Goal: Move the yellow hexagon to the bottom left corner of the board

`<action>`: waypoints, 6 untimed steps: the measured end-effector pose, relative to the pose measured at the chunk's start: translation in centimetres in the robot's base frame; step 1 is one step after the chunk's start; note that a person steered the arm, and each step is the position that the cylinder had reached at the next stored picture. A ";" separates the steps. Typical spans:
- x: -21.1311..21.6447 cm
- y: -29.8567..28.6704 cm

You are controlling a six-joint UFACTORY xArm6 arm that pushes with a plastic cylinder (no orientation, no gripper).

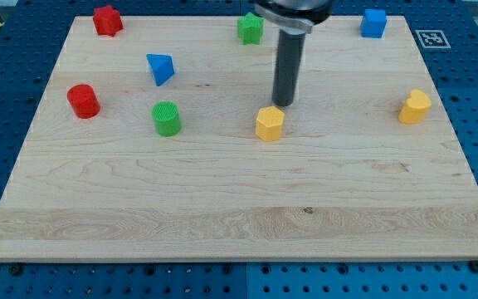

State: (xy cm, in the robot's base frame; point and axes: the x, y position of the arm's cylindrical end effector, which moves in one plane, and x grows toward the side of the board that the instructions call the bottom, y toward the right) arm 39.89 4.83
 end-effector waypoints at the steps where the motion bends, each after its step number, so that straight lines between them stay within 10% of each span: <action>1: 2.6 -1.1; 6: 12.5 0.4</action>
State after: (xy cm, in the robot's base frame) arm 52.41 5.24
